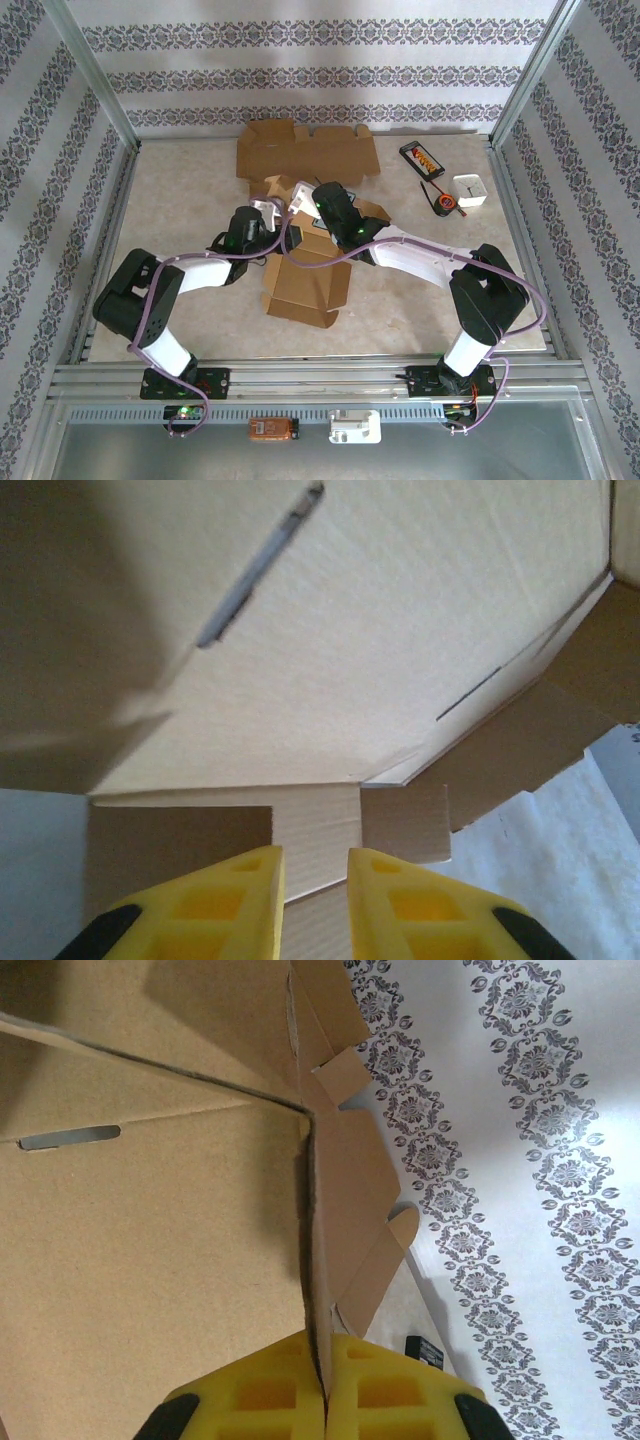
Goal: Fold the paper box
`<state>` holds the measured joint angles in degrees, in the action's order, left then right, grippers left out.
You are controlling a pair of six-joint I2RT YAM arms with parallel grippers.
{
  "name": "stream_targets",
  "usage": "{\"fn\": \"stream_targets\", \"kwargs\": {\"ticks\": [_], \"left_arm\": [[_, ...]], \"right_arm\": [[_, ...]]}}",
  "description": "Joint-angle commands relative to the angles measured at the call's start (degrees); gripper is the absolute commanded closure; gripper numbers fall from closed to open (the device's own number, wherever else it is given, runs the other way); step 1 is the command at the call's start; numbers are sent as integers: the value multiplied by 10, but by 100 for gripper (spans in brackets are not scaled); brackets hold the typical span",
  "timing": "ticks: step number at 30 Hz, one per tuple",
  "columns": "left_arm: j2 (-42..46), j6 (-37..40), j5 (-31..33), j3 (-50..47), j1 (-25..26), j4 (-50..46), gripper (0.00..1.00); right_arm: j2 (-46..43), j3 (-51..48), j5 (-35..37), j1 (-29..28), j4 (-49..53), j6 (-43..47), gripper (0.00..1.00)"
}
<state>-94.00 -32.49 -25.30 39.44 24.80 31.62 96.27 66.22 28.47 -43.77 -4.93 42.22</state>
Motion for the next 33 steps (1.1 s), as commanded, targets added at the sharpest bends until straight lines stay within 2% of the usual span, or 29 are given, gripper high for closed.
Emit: {"fn": "stream_targets", "kwargs": {"ticks": [1, 6, 9, 11, 15, 17, 20, 23, 26, 29, 33], "left_arm": [[-25, -24, -16, -6, 12, 47, 75], [-35, -33, -4, -15, 14, 63, 73], [-3, -10, 15, -16, 14, 35, 67], [40, 18, 39, -15, 14, -8, 61], [143, 70, 113, -2, 6, -134, 55], [183, 82, 130, 18, -22, -211, 54], [220, 109, 97, 41, -76, -269, 50], [227, 175, 53, 86, -112, -332, 45], [184, 289, -28, 168, -132, -445, 35], [124, 399, -54, 263, -137, -566, 30], [62, 485, -111, 322, -150, -604, 26]], "right_arm": [[-3, 3, 3, -7, -1, -15, 97], [-9, -2, 5, -8, 2, -14, 97], [-14, -5, 6, -7, 2, -11, 97], [-17, -6, 10, -6, 2, -7, 97], [-23, -9, 13, -5, 3, 0, 97], [-27, -10, 16, -6, 2, 3, 97], [-34, -15, 18, -5, 2, 6, 97], [-41, -19, 15, -6, 3, 10, 97], [-44, -19, 12, -6, 3, 15, 97], [-49, -23, -2, -5, 3, 16, 97], [-47, -23, -7, -4, 4, 16, 97]]}}
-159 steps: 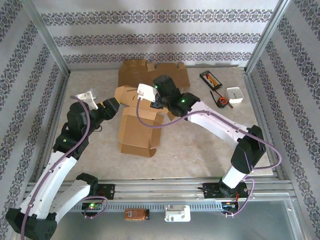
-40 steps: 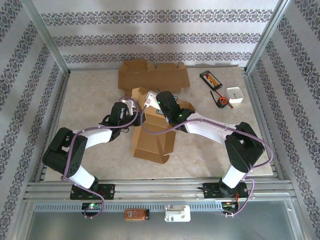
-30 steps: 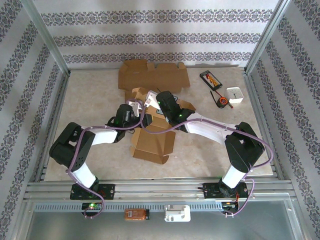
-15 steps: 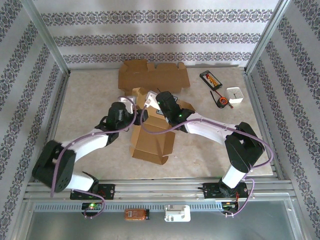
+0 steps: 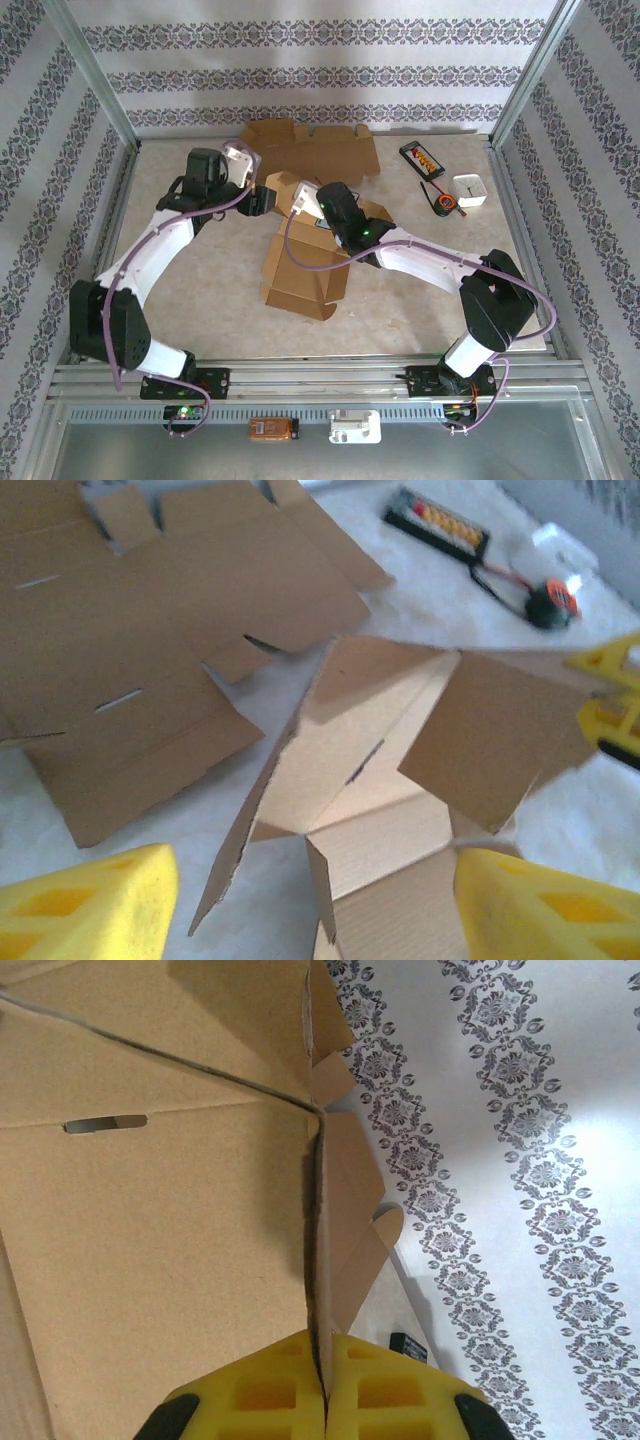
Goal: Fold the paper box
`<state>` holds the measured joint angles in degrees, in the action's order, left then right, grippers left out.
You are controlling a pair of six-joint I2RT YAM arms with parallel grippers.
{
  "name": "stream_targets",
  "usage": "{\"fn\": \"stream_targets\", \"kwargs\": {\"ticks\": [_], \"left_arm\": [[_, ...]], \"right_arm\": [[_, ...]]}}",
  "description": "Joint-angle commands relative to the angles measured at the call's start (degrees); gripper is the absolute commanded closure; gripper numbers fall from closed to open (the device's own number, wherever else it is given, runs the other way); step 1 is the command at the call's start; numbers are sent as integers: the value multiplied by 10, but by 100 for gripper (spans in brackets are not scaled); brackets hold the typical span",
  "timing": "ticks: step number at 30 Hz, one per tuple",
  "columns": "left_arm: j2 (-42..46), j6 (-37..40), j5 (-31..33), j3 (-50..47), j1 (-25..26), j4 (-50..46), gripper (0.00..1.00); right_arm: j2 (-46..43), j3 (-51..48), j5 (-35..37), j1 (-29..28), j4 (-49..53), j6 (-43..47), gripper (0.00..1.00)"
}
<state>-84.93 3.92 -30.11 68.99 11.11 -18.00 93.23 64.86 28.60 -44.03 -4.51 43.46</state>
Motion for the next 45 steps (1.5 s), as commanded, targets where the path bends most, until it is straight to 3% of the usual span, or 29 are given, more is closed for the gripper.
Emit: {"fn": "stream_targets", "kwargs": {"ticks": [1, 5, 7, 11, 18, 21, 23, 25, 29, 32, 35, 37, 45], "left_arm": [[-46, 128, -60, 39, -14, -107, 26], [-113, 132, -44, 77, -16, -83, 28], [-131, 120, -73, 81, -15, -51, 32], [-145, 76, -113, 61, -16, 41, 54], [-196, 53, -97, 109, -15, 41, 83], [-209, 58, -91, 123, -15, 49, 84], [-217, 80, -101, 130, -15, 57, 86], [-214, 108, -121, 103, -11, 117, 87], [-203, 113, -144, 57, -8, 233, 89], [-201, 103, -153, 47, -8, 266, 89], [-202, 97, -157, 36, -3, 282, 89], [-198, 95, -154, 21, 4, 299, 89], [-174, 94, -126, -19, 34, 323, 91]], "right_arm": [[-15, -8, -8, -1, 2, 3, 97], [-8, 8, -6, -2, 12, 2, 97], [-1, 20, -6, -2, 21, 0, 97], [20, 50, -1, -5, 42, -11, 97], [30, 107, 1, -12, 130, -96, 96], [13, 117, -58, -14, 178, -179, 89], [-3, 117, -118, -15, 198, -247, 77], [-14, 113, -192, -13, 203, -310, 68], [-30, 140, -288, 5, 236, -407, 60], [-50, 163, -403, 51, 272, -499, 55], [-75, 138, -539, 122, 237, -635, 51], [-84, 126, -579, 158, 219, -703, 50], [-48, 142, -670, 244, 231, -738, 46]]}}
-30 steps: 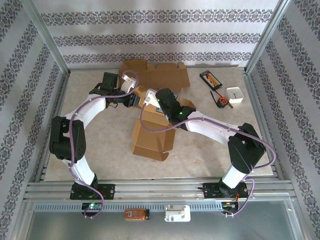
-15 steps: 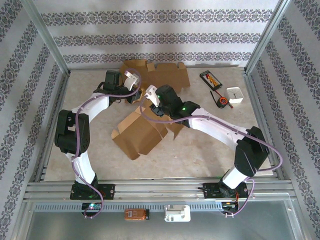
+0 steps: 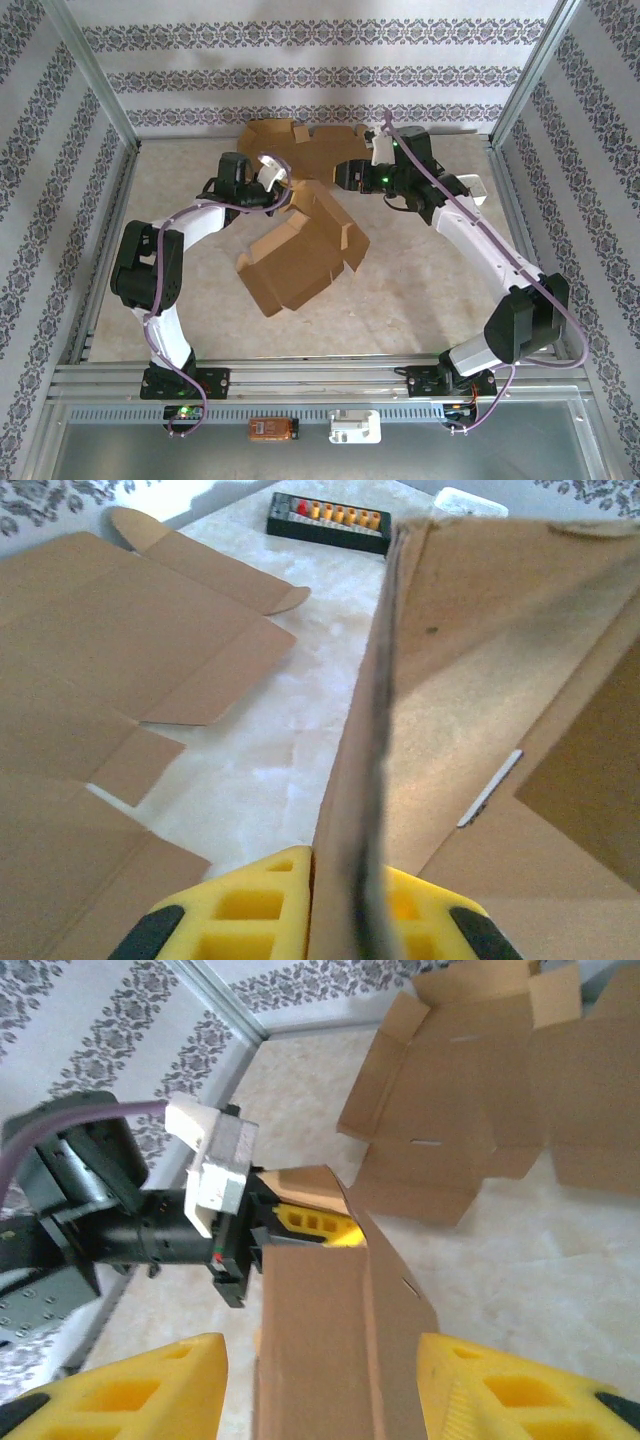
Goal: Fold the paper box
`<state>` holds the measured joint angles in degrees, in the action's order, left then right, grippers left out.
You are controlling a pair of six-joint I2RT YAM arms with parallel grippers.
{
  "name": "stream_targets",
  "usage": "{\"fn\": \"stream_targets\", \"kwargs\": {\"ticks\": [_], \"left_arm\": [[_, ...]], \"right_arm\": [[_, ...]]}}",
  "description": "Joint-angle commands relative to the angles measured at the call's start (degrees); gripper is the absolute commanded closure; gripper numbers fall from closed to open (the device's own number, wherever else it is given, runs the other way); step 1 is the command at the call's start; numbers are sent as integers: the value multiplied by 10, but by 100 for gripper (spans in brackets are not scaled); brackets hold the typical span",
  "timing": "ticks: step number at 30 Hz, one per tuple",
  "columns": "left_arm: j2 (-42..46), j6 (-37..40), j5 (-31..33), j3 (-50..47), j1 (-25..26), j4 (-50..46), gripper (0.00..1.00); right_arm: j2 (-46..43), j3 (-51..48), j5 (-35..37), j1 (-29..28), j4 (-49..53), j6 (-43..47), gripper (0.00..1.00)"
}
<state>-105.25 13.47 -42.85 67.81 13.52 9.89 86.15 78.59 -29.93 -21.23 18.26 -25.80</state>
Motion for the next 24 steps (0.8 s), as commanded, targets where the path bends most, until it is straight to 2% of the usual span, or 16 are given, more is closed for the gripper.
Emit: {"fn": "stream_targets", "kwargs": {"ticks": [1, 7, 15, 24], "left_arm": [[30, -3, 5, -10, 13, 46, 91], [33, -1, 20, -7, 19, 31, 91], [37, -6, 57, 5, 37, -5, 92], [37, -41, 101, 55, 70, -90, 92]], "right_arm": [[32, 8, -102, 21, 6, -46, 47], [81, 5, -156, 18, 16, -33, 48], [124, 4, -133, 8, 31, 2, 52], [102, -7, -107, 7, 42, 28, 53]]}}
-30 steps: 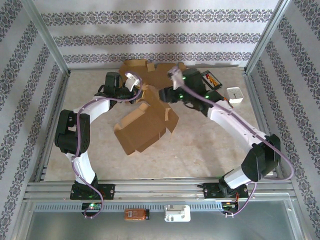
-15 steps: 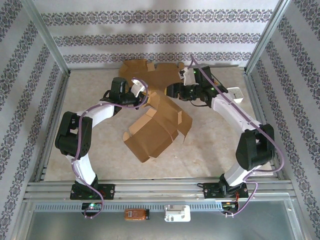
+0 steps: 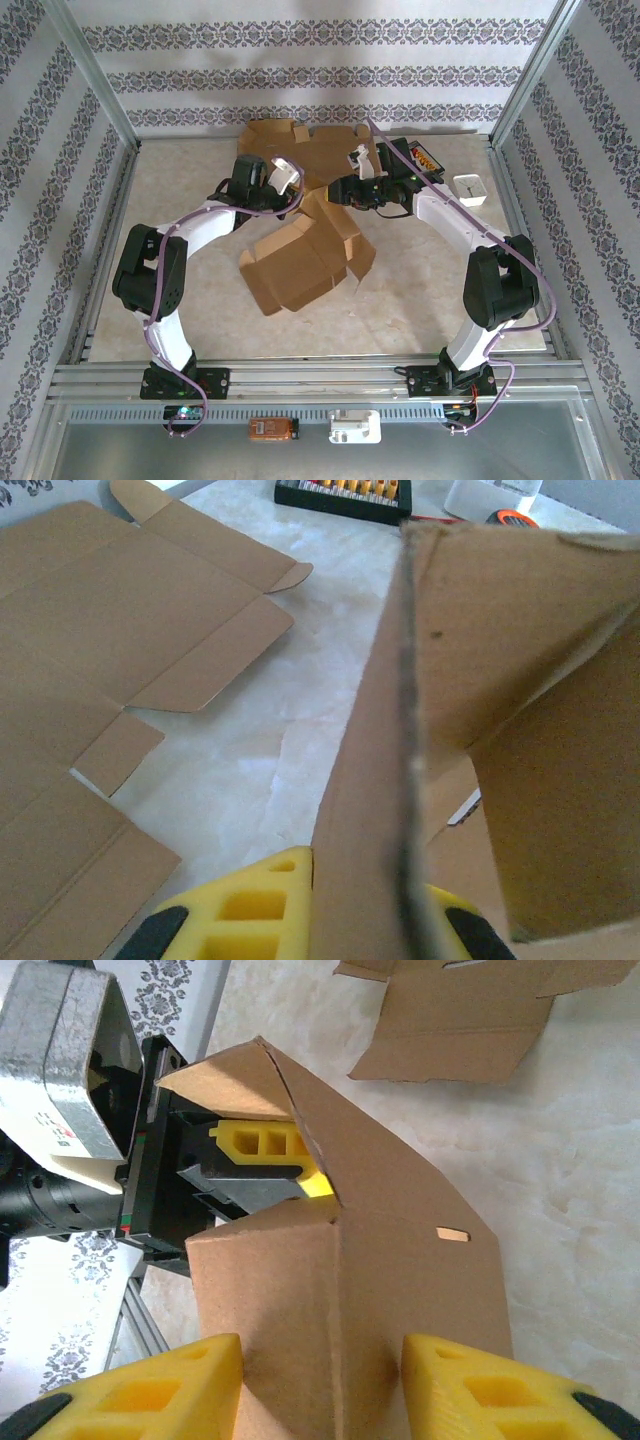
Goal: Fold the paper box
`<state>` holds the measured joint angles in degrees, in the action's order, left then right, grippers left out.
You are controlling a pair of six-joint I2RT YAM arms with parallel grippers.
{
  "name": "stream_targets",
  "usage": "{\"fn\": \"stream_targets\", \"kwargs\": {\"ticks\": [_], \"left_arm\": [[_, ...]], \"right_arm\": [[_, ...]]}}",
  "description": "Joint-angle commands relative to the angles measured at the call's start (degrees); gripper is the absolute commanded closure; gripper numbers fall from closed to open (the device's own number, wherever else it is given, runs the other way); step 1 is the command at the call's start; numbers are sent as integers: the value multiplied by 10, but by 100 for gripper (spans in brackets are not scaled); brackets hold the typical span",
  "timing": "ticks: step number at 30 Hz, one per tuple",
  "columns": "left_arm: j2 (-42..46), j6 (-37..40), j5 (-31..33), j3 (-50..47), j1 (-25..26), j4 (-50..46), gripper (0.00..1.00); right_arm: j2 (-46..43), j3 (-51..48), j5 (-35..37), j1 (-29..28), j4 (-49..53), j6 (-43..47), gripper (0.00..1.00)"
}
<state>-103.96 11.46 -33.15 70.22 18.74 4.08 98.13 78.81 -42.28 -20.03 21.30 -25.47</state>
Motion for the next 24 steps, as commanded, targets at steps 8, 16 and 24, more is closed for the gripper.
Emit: {"fn": "stream_targets", "kwargs": {"ticks": [8, 16, 24], "left_arm": [[24, -15, 31, 26, 30, -44, 93], [21, 4, 61, 24, 31, -55, 95], [19, 11, 63, 26, 31, -54, 96]], "right_arm": [[-49, -33, -30, 0, 31, 72, 34], [-42, -12, -61, 0, 106, 94, 16], [-49, -1, -45, 1, 145, 125, 29]]}}
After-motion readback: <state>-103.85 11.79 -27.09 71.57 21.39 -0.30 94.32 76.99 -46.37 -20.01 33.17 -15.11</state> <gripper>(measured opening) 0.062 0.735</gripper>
